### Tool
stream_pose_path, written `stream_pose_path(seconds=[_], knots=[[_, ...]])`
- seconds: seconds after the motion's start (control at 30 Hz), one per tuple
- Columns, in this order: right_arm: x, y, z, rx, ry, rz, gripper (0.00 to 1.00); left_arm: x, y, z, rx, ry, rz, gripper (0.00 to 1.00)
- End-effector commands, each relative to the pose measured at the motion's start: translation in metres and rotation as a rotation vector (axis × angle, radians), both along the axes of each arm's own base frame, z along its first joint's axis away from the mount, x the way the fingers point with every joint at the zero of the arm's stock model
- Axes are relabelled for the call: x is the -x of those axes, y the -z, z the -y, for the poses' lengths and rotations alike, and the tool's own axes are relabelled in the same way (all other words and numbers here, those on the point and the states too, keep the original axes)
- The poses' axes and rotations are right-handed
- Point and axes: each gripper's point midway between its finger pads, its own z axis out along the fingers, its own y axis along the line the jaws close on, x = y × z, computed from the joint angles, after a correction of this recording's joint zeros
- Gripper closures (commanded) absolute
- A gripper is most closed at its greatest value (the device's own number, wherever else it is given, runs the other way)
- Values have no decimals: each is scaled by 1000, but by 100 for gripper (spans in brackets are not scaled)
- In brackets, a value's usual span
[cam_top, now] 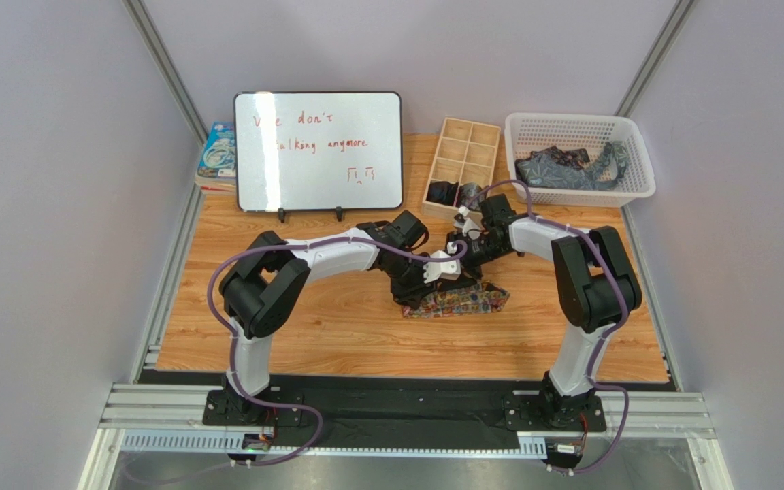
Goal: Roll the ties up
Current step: Roll the tie at the center of the board.
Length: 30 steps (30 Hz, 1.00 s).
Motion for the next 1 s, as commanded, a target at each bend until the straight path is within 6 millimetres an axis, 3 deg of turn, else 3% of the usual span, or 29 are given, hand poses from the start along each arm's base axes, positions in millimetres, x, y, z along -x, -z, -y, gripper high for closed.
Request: stream_pose_path(seconds=[0.0,0.13,0.23,0.37,0.47,0.6,0.7,0.9,0.97], knots=[[-4,-1,-11,-57,-14,25,57,8,13,-11,-48,41,-42,53],[3,4,-15,-59,-30,7,58,8,14,-12,-50,40,-48,52],[9,12,-17,-43,-46,-6,66,8,11,-12,-45,43,-45,50],[16,29,-10,-1,-50,-45,88,3,4,-12,-28,17,-38,40],[12,38,-5,39,-41,-35,99,-3,-7,-13,8,-19,-25,31],[4,51,0,98,-30,-18,100,-8,-39,-9,123,-44,18,23],[0,57,1,111,-21,-2,100,-9,-50,-8,190,-42,64,18],[-7,59,-1,118,-18,23,100,-11,-43,-1,214,-15,80,13],[-9,57,-2,120,-24,45,100,-14,-44,3,227,-4,80,7]])
